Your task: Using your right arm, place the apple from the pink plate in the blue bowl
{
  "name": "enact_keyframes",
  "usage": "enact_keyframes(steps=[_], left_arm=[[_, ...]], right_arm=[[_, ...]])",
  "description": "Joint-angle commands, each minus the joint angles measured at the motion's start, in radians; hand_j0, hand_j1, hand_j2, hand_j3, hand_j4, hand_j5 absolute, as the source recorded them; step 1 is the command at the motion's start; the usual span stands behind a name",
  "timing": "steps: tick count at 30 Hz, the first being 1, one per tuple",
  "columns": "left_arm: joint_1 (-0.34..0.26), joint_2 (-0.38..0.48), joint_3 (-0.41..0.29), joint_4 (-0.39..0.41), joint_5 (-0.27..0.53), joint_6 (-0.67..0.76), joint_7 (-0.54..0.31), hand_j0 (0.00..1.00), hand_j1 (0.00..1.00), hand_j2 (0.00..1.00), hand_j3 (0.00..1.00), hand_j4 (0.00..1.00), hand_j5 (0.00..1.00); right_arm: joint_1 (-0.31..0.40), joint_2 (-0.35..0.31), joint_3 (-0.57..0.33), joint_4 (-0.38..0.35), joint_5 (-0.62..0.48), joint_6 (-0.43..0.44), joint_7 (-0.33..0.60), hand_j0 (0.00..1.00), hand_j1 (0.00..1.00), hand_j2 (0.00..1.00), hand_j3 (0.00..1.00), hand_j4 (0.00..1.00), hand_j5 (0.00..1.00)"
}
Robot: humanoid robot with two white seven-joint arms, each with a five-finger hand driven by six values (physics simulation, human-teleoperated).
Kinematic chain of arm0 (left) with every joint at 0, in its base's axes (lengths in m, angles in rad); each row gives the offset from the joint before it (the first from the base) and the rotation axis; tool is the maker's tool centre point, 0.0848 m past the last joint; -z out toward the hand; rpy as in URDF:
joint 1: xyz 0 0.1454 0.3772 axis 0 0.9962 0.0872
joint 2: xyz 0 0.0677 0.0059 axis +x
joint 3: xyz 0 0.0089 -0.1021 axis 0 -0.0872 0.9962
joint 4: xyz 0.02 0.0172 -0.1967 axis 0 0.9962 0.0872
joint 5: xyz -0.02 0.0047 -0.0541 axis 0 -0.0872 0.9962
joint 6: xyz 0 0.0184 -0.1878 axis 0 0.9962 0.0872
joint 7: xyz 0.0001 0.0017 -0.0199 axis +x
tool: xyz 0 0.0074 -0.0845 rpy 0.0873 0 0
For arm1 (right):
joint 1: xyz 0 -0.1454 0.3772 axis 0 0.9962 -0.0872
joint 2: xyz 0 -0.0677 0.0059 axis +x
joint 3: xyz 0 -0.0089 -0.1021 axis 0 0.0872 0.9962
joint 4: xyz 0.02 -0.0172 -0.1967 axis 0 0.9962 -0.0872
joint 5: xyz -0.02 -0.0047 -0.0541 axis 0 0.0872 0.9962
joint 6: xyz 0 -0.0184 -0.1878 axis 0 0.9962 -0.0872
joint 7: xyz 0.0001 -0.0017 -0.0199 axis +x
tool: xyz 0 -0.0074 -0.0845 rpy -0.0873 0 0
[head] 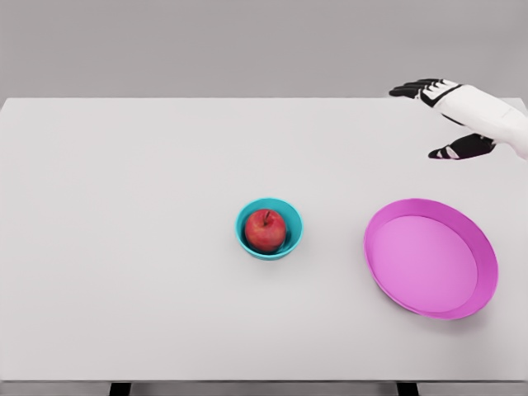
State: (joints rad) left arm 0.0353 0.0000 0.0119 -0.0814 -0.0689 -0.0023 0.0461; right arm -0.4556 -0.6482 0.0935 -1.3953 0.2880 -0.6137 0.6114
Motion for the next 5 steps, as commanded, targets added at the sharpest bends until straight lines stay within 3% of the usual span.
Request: enact_keyframes(steps=[1,5], left_arm=[[0.000,0.000,0.000,0.000,0.000,-0.001,0.000,1.00,1.00,1.00,1.00,1.00,1.00],[-0.003,0.000,0.000,0.000,-0.008,0.002,0.011,1.00,1.00,1.00,1.00,1.00,1.00]], right_arm=[[0.000,0.022,-0.009,0.035,-0.006,0.003,-0.001,1.00,1.00,1.00,1.00,1.00,1.00],[0.000,0.036,-0.009,0.050,0.004,0.003,-0.001,1.00,1.00,1.00,1.00,1.00,1.00]])
